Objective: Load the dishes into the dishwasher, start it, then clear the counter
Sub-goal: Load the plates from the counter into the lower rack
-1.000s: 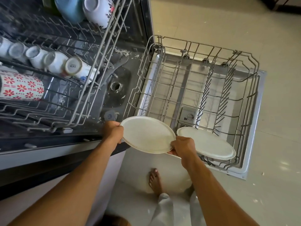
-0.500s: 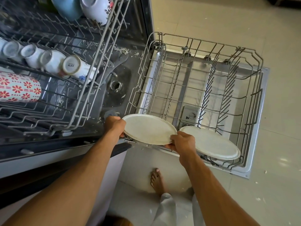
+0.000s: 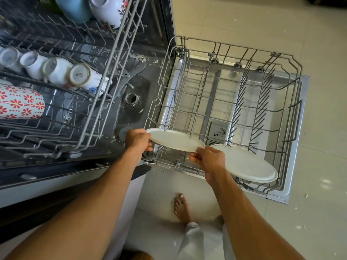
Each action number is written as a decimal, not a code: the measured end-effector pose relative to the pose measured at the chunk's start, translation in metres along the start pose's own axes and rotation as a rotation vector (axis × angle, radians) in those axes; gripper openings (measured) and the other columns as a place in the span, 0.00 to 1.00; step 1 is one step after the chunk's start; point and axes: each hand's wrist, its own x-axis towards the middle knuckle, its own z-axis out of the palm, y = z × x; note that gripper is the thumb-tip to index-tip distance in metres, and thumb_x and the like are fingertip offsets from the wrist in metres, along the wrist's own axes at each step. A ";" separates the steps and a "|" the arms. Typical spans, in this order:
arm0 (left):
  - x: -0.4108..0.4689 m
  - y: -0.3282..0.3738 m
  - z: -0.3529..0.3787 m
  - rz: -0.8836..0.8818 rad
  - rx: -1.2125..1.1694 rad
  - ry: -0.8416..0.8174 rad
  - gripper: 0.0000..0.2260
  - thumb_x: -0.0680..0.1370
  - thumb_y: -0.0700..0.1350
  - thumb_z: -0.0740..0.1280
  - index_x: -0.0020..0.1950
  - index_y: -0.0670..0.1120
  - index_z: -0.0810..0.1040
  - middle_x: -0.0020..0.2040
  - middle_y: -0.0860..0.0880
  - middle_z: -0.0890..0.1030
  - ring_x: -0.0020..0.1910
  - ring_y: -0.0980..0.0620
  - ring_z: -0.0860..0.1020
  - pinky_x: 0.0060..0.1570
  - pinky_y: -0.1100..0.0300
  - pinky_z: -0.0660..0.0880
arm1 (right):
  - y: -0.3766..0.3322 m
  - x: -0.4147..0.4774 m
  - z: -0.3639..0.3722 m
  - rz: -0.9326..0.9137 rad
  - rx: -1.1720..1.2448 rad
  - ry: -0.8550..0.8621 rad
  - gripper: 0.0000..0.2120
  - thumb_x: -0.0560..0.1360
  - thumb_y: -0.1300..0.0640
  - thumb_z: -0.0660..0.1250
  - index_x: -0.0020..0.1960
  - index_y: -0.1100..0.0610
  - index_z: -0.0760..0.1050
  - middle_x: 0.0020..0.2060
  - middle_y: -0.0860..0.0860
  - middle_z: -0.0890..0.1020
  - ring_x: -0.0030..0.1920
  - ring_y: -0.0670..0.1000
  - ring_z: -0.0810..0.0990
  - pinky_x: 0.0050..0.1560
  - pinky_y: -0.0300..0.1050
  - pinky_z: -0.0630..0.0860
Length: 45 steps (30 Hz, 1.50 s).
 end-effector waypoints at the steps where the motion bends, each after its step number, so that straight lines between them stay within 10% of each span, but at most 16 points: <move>1: 0.000 -0.001 0.001 0.002 0.006 -0.003 0.16 0.77 0.35 0.66 0.65 0.40 0.75 0.43 0.43 0.80 0.32 0.53 0.77 0.29 0.64 0.79 | -0.001 -0.001 0.000 -0.003 -0.002 -0.008 0.19 0.78 0.69 0.63 0.68 0.68 0.68 0.41 0.61 0.81 0.35 0.53 0.80 0.40 0.44 0.83; 10: -0.009 -0.007 -0.002 0.034 0.021 0.004 0.16 0.78 0.37 0.67 0.66 0.41 0.75 0.46 0.44 0.81 0.32 0.53 0.76 0.34 0.60 0.79 | 0.003 -0.010 -0.005 -0.019 -0.059 -0.019 0.21 0.77 0.72 0.62 0.70 0.70 0.66 0.37 0.60 0.80 0.34 0.52 0.79 0.36 0.41 0.82; 16: -0.050 -0.009 -0.020 0.037 0.001 -0.013 0.15 0.77 0.36 0.67 0.64 0.40 0.76 0.46 0.43 0.81 0.32 0.53 0.76 0.31 0.60 0.79 | -0.002 -0.045 -0.012 -0.021 -0.177 -0.055 0.05 0.77 0.72 0.63 0.49 0.68 0.77 0.38 0.61 0.79 0.38 0.55 0.78 0.35 0.42 0.82; 20: -0.103 -0.002 -0.042 0.015 -0.052 -0.038 0.13 0.77 0.37 0.67 0.61 0.43 0.78 0.38 0.45 0.80 0.30 0.51 0.76 0.39 0.49 0.81 | -0.017 -0.082 -0.017 -0.073 -0.373 -0.127 0.07 0.76 0.73 0.64 0.48 0.64 0.77 0.36 0.58 0.79 0.33 0.54 0.77 0.29 0.44 0.76; 28: -0.233 0.015 -0.108 -0.071 -0.254 -0.047 0.10 0.77 0.36 0.67 0.57 0.43 0.78 0.38 0.42 0.78 0.28 0.50 0.74 0.23 0.63 0.72 | -0.068 -0.199 -0.009 -0.320 -0.981 -0.275 0.07 0.72 0.65 0.65 0.45 0.56 0.80 0.40 0.58 0.83 0.37 0.56 0.81 0.41 0.51 0.81; 36: -0.358 0.013 -0.199 0.016 -0.421 0.260 0.05 0.76 0.35 0.67 0.49 0.43 0.79 0.35 0.43 0.78 0.29 0.45 0.74 0.32 0.57 0.74 | -0.093 -0.335 0.033 -0.619 -1.248 -0.568 0.06 0.72 0.66 0.65 0.42 0.69 0.78 0.32 0.55 0.78 0.33 0.53 0.77 0.36 0.52 0.78; 45: -0.460 -0.061 -0.291 0.032 -0.600 0.720 0.09 0.73 0.37 0.68 0.52 0.45 0.81 0.33 0.50 0.78 0.35 0.50 0.78 0.44 0.53 0.80 | -0.033 -0.450 0.103 -0.824 -1.461 -0.959 0.08 0.70 0.64 0.70 0.34 0.54 0.78 0.34 0.56 0.82 0.33 0.55 0.80 0.37 0.54 0.80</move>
